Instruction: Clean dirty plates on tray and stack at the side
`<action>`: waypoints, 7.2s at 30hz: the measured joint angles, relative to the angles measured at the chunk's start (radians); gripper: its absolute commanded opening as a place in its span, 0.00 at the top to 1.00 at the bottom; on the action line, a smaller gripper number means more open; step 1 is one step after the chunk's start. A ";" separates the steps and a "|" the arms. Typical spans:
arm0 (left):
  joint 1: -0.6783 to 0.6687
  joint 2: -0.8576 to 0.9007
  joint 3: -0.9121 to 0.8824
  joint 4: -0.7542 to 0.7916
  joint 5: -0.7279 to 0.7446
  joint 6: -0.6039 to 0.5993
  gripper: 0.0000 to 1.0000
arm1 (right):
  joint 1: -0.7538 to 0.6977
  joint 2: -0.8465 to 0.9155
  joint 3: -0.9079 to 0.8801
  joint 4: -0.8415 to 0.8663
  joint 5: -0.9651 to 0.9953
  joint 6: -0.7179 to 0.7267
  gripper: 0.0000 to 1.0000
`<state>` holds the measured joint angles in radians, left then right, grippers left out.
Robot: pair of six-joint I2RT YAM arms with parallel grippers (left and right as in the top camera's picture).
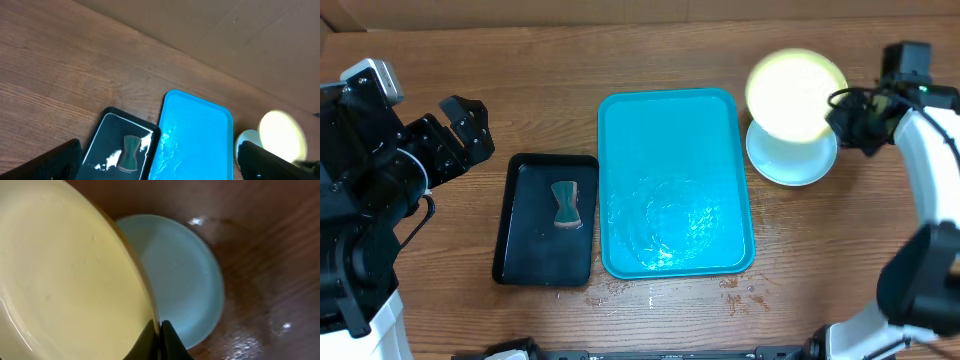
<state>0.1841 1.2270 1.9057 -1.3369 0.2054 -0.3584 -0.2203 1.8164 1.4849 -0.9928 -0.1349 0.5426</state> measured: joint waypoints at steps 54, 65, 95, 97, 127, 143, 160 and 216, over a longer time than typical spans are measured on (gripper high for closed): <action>0.000 0.000 0.000 -0.002 0.000 0.000 0.00 | 0.349 -1.319 -0.690 0.316 0.002 -0.387 0.00; 0.000 0.000 0.000 -0.002 0.000 0.000 0.00 | 0.287 -1.680 -1.213 0.640 0.002 -0.386 0.00; 0.000 0.000 0.000 -0.002 0.000 0.000 0.00 | 0.287 -1.803 -1.467 0.921 0.004 -0.386 0.01; 0.000 0.000 0.000 -0.002 0.000 0.000 0.00 | 0.287 -1.803 -1.467 0.921 0.004 -0.386 0.00; -0.198 -0.772 -1.144 0.900 -0.225 0.118 0.00 | 0.288 -1.804 -1.467 0.921 0.005 -0.386 0.00; -0.175 -1.211 -1.790 1.242 -0.175 0.112 0.00 | 0.288 -1.804 -1.467 0.919 0.004 -0.386 0.00; -0.175 -1.213 -1.897 1.263 -0.172 0.036 0.00 | 0.287 -1.804 -1.467 0.920 0.005 -0.386 0.00; -0.175 -1.213 -1.897 1.263 -0.172 0.035 0.00 | 0.288 -1.804 -1.467 0.921 0.005 -0.386 0.00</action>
<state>0.0093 0.0139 0.0082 -0.0742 0.0334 -0.3229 0.0673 0.0128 0.0181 -0.0723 -0.1303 0.1562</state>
